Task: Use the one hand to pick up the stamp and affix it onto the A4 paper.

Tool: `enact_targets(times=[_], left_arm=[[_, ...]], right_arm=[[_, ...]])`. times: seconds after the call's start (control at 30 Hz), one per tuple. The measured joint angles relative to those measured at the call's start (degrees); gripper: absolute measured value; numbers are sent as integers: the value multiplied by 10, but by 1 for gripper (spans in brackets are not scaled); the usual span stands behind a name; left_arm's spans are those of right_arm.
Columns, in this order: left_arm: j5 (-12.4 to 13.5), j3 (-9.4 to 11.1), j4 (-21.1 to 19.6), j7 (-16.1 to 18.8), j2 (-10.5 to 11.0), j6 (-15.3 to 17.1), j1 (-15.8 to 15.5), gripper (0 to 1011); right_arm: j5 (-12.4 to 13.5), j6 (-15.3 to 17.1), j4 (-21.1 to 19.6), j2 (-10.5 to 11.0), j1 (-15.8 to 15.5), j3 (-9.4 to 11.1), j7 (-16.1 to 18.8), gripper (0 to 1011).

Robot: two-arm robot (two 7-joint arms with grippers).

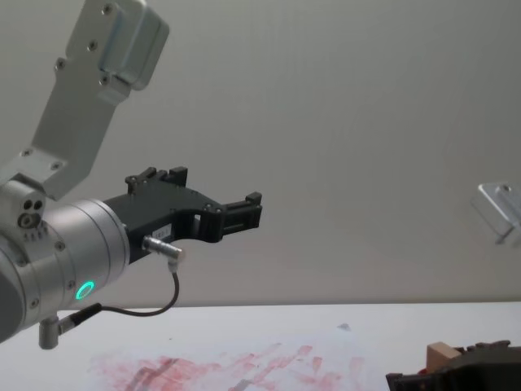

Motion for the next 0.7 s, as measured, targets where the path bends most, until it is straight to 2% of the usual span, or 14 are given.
enact_targets(times=[0.7], left_arm=[[0, 0, 0, 0, 0, 0, 0, 1001]], right_arm=[[18, -5, -7, 2, -10, 4, -13, 1001]])
